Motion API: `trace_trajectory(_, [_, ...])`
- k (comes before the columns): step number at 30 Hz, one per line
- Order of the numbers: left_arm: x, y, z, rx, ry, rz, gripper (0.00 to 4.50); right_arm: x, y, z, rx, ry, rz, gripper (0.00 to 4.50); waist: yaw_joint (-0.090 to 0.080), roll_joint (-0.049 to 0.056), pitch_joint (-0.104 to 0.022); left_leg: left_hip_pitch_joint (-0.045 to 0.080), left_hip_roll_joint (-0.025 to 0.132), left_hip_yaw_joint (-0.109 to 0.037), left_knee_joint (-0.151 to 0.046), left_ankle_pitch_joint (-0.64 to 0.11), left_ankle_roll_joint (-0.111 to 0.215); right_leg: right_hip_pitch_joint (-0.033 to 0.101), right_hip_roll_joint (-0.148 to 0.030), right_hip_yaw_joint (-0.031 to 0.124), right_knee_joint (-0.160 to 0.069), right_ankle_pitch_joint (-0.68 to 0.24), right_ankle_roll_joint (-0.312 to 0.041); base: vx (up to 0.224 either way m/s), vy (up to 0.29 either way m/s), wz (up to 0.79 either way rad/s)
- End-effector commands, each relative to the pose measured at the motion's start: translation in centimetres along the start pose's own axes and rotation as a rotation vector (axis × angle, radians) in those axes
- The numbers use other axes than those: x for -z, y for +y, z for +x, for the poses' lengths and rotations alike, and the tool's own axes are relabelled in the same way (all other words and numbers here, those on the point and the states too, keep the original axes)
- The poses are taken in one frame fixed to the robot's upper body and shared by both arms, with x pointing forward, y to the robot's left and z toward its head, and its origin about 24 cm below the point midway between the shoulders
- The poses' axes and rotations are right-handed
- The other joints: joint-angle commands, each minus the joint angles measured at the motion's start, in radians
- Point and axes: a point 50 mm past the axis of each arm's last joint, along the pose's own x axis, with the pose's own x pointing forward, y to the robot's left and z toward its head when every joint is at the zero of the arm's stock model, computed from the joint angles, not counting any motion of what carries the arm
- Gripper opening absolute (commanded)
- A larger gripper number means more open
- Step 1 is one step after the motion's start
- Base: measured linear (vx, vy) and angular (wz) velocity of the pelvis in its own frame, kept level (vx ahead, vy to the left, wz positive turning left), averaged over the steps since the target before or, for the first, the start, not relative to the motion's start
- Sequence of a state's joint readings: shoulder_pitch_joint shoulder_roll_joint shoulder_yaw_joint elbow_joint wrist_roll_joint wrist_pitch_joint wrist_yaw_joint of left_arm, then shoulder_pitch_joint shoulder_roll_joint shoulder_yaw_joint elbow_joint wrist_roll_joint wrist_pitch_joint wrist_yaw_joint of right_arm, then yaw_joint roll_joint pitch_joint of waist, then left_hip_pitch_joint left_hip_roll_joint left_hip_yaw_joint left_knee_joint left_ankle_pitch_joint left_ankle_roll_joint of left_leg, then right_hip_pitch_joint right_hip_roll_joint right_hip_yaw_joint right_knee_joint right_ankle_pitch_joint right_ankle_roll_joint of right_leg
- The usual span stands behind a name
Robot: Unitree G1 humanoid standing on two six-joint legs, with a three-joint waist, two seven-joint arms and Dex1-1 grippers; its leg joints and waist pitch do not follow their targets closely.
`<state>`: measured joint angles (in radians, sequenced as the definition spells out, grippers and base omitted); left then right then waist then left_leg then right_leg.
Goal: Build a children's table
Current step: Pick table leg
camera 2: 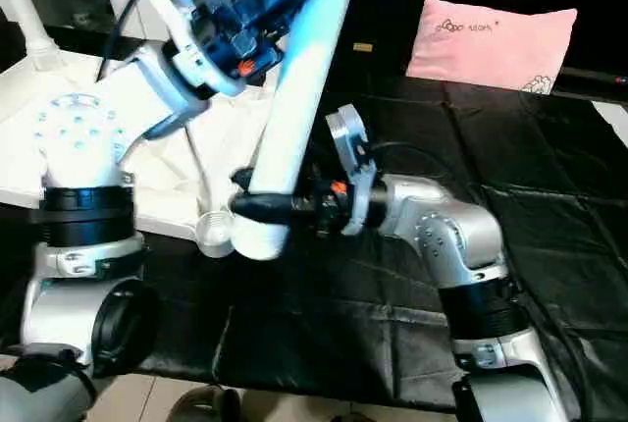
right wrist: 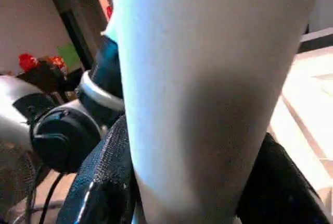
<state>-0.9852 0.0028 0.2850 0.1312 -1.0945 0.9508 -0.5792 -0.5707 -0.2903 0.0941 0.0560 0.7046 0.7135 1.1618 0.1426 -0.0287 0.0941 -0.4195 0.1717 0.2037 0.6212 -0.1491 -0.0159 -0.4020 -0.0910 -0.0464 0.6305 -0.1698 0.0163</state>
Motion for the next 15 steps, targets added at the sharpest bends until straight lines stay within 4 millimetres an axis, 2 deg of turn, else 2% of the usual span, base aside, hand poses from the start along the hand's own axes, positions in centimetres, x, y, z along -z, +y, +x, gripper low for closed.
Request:
trace_trajectory(1, [-0.2, -0.4, 0.5, 0.036, -0.051, -0.02, 3.83, -0.1, -0.4, -0.5, 0.057, -0.052, 0.009, 1.97, -0.004, 0.004, -0.099, 0.045, 0.055, -0.038, -0.082, -0.309, -0.079, 0.032, -0.063, 0.031, -0.084, -0.335, -0.181, 0.0, 0.0, 0.0])
trace_trajectory(3, [-0.9, -0.8, 0.4, 0.084, -0.18, -0.03, 4.05, -0.5, -1.1, 0.2, 0.122, -0.153, 0.023, 1.97, -0.005, -0.003, -0.098, 0.043, 0.055, -0.038, -0.082, -0.315, -0.079, 0.03, -0.069, 0.031, -0.088, -0.343, -0.189, 0.0, 0.0, 0.0])
trace_trajectory(6, [-1.5, -1.3, 0.1, 0.116, -0.248, -0.048, 4.31, -0.7, -1.5, 0.5, 0.166, -0.205, 0.034, 1.97, -0.006, 0.001, -0.099, 0.047, 0.056, -0.039, -0.083, -0.326, -0.084, 0.028, -0.067, 0.028, -0.086, -0.35, -0.194, 0.0, 0.0, 0.0])
trace_trajectory(7, [-1.8, -1.5, 0.0, 0.121, -0.268, -0.057, 4.4, -0.7, -1.6, 0.6, 0.177, -0.209, 0.032, 1.96, -0.005, 0.002, -0.099, 0.051, 0.056, -0.036, -0.084, -0.331, -0.095, 0.026, -0.062, 0.029, -0.085, -0.343, -0.186, 0.0, 0.0, 0.0])
trace_trajectory(9, [-2.0, -1.5, -0.2, 0.119, -0.284, -0.064, 4.48, -0.6, -1.7, 0.7, 0.194, -0.21, 0.027, 1.95, -0.007, 0.002, -0.098, 0.047, 0.054, -0.037, -0.085, -0.332, -0.097, 0.029, -0.062, 0.029, -0.084, -0.337, -0.181, 0.0, 0.0, 0.0])
trace_trajectory(10, [-2.0, -1.4, -0.2, 0.101, -0.268, -0.049, 4.49, -0.5, -1.6, 0.8, 0.197, -0.202, 0.022, 1.95, -0.007, 0.002, -0.098, 0.045, 0.053, -0.037, -0.086, -0.332, -0.095, 0.031, -0.061, 0.029, -0.086, -0.345, -0.167, 0.0, 0.0, 0.0])
trace_trajectory(12, [-1.6, -1.2, -0.4, 0.052, -0.208, 0.01, 4.5, -0.4, -1.5, 1.1, 0.194, -0.19, 0.012, 1.95, -0.007, 0.004, -0.097, 0.05, 0.054, -0.038, -0.088, -0.336, -0.099, 0.026, -0.06, 0.031, -0.089, -0.369, -0.133, 0.0, 0.0, 0.0])
trace_trajectory(13, [-1.3, -0.8, -0.5, -0.015, -0.186, 0.056, 4.5, -0.2, -1.5, 1.4, 0.201, -0.181, -0.001, 1.95, -0.007, 0.009, -0.096, 0.05, 0.055, -0.04, -0.09, -0.342, -0.104, 0.026, -0.062, 0.032, -0.092, -0.383, -0.117, 0.0, 0.0, 0.0])
trace_trajectory(15, [-1.3, -0.6, -0.6, -0.034, -0.192, 0.062, 4.5, -0.2, -1.5, 1.5, 0.206, -0.18, -0.005, 1.95, -0.009, 0.008, -0.097, 0.048, 0.057, -0.042, -0.094, -0.347, -0.115, 0.026, -0.062, 0.032, -0.091, -0.373, -0.11, 0.0, 0.0, 0.0])
